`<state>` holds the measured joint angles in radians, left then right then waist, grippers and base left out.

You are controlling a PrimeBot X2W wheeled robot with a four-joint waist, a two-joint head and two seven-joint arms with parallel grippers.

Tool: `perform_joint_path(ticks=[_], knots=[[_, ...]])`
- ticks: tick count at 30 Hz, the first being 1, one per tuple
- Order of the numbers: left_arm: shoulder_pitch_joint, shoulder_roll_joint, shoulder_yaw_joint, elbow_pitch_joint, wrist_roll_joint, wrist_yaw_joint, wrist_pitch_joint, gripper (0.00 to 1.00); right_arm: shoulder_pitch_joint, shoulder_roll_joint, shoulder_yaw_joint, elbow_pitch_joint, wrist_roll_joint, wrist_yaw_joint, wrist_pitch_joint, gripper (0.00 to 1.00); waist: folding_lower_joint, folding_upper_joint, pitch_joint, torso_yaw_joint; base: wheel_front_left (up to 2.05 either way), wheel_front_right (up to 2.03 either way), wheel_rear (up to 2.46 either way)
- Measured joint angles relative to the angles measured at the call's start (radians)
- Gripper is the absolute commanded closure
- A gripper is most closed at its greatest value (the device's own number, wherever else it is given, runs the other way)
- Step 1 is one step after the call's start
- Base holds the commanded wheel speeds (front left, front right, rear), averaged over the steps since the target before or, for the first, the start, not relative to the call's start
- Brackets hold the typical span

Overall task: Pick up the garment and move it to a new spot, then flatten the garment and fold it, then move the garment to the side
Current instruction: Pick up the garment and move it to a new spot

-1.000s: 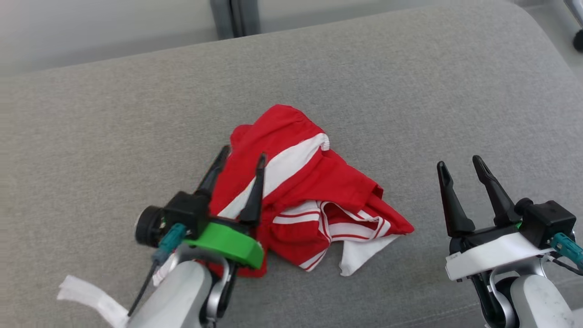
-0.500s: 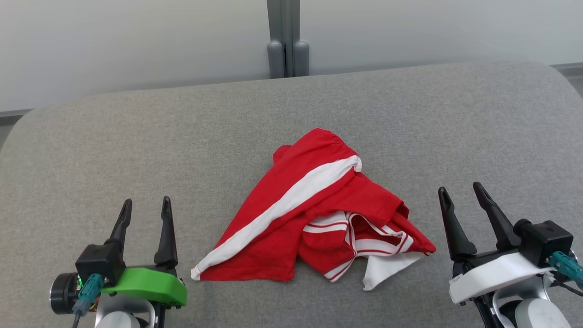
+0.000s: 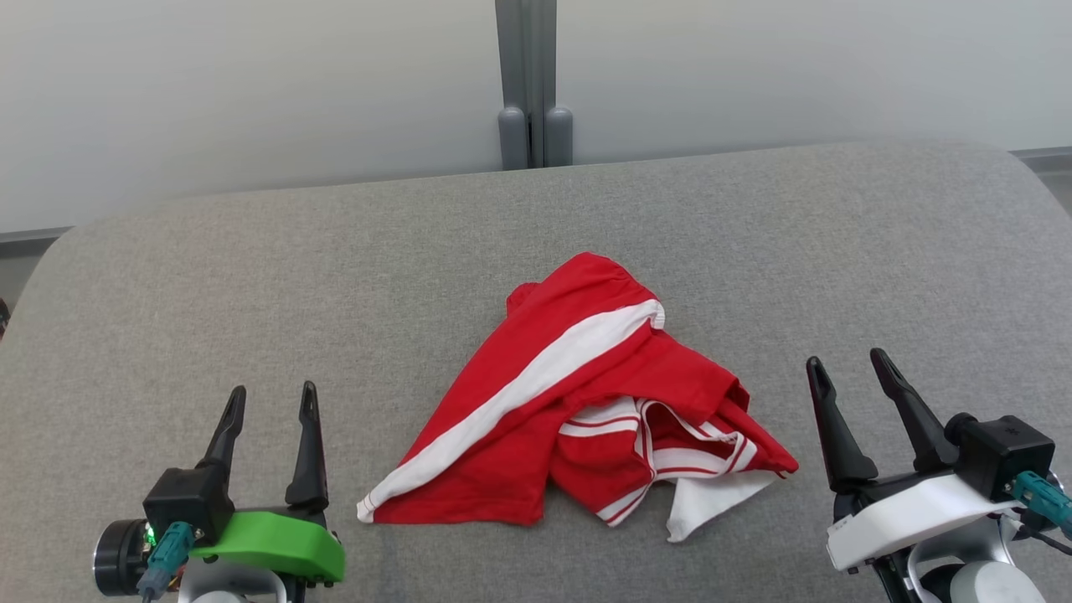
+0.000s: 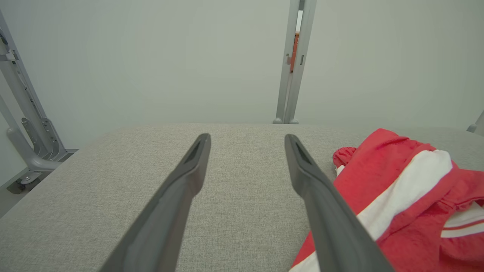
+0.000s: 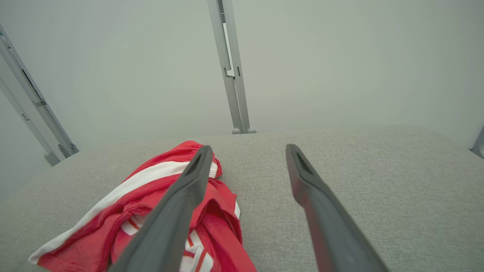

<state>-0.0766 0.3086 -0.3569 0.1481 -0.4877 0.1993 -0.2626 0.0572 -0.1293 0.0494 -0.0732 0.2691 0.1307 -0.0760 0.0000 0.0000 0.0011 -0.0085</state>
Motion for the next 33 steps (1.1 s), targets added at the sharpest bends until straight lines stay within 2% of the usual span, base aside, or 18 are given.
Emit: perform_joint_path(ticks=[9,13,18,24,25,26,27,33], knots=[[-0.007,0.001,-0.035,0.0,0.017,-0.014,0.01,0.0,0.0,0.002,-0.001,-0.002,0.0,0.0,0.003,0.0,0.0,0.0,0.009,-0.003,0.0,0.0,0.0],[-0.059,-0.007,-0.107,0.019,0.035,-0.062,0.074,0.0,-0.002,0.002,0.005,-0.005,0.0,0.0,0.004,0.0,0.0,0.0,0.03,-0.003,0.0,0.0,0.0],[-0.121,-0.045,-0.217,0.105,0.052,-0.14,0.186,0.0,-0.023,-0.003,0.017,-0.003,0.001,0.0,0.003,0.0,0.0,0.0,0.068,-0.007,0.0,0.0,0.0],[-0.192,-0.078,-0.257,0.26,0.042,-0.183,0.257,0.0,-0.05,-0.004,0.025,0.011,0.01,0.0,-0.01,0.0,0.0,0.0,0.116,-0.023,0.0,0.0,0.0],[-0.204,-0.081,-0.253,0.282,0.04,-0.182,0.257,0.12,-0.052,-0.005,0.025,0.015,0.011,0.0,-0.014,0.0,0.0,0.0,0.123,-0.026,0.0,0.0,0.0],[-0.214,-0.082,-0.251,0.298,0.04,-0.181,0.257,0.73,-0.055,-0.006,0.025,0.018,0.011,0.0,-0.015,0.0,0.0,0.0,0.128,-0.029,0.0,0.0,0.0],[-0.226,-0.084,-0.248,0.313,0.04,-0.181,0.25,1.0,-0.059,-0.006,0.023,0.022,0.012,0.0,-0.017,0.0,0.0,0.0,0.134,-0.033,0.0,0.0,0.0],[-0.272,-0.088,-0.2,0.28,0.037,-0.169,0.132,1.0,-0.063,-0.006,0.007,0.036,0.014,0.0,-0.031,0.0,0.0,0.0,0.145,-0.035,0.0,0.0,0.0]])
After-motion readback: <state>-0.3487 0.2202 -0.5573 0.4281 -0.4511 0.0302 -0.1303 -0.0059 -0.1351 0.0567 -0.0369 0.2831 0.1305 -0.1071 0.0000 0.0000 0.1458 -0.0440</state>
